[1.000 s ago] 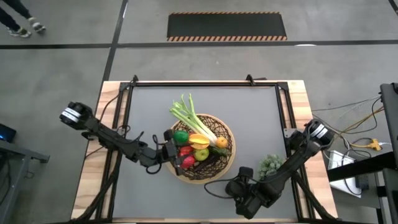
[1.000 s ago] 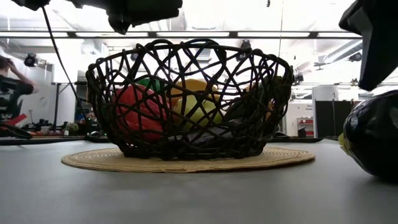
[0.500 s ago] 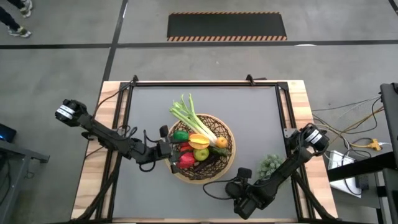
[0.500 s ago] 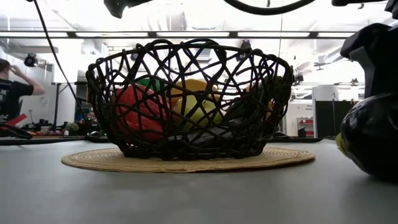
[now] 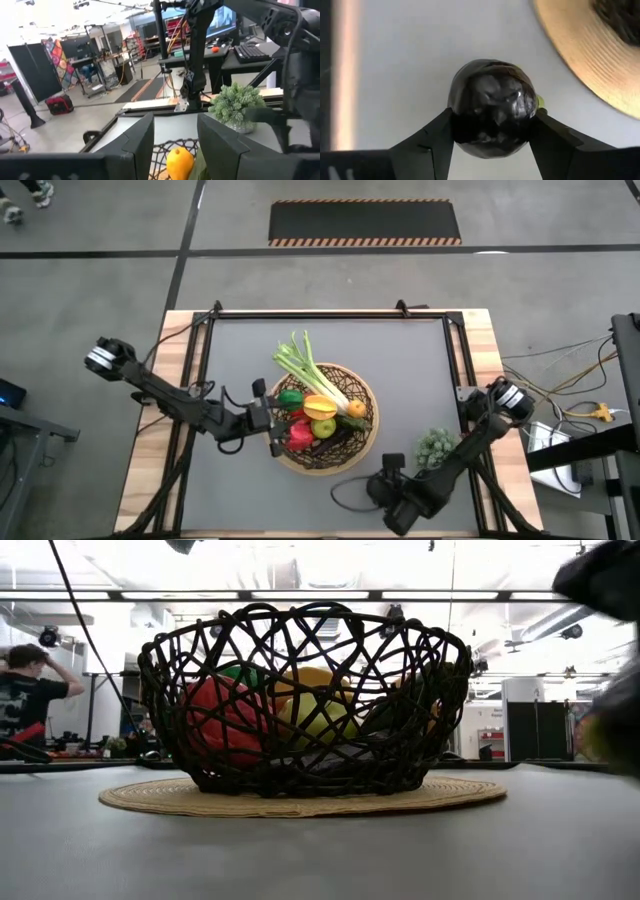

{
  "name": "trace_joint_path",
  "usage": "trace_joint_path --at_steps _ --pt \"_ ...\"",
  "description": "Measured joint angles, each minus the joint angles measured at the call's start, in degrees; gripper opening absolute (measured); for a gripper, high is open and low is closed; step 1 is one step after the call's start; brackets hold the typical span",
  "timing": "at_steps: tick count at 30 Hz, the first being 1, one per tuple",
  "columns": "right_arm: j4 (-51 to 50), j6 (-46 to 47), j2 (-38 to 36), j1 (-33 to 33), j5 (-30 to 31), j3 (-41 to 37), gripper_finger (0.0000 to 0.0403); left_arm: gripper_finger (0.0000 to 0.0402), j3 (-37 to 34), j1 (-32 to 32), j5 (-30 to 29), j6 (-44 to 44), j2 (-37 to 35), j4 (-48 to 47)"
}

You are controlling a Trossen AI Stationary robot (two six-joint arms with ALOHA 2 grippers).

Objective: Build produce basket
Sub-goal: Put the mangosteen into the wire basket

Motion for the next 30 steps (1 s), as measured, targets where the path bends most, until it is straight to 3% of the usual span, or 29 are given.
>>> trace_joint_path --at_steps 3,5,12,21,26,30 --pt "-0.2 -6.9 -1.2 2.0 0.8 1.3 0.0208 0.0132 0.0 -0.4 0.2 1.0 -1.4 0.0" --pt "-0.3 -12.2 -2.5 3.0 5.2 2.1 0.0208 0.0132 -0.1 -0.4 2.1 1.1 -1.9 0.1" --pt "0.4 -36.9 -4.6 4.8 29.4 6.6 0.0203 0.0132 -0.2 -0.4 13.1 0.6 -2.3 0.2" --pt "10.0 -76.4 -4.3 1.3 57.5 7.3 0.0204 0.0132 -0.2 -0.3 16.5 0.1 -0.9 7.2" --pt "13.1 -86.4 -4.3 -2.9 58.9 7.3 0.0205 0.0150 0.1 0.5 19.4 0.3 -0.9 7.5" --pt "13.2 -89.4 -4.3 -5.6 58.9 7.3 0.0205 0.0201 0.8 1.7 19.6 -0.3 -0.9 8.9"
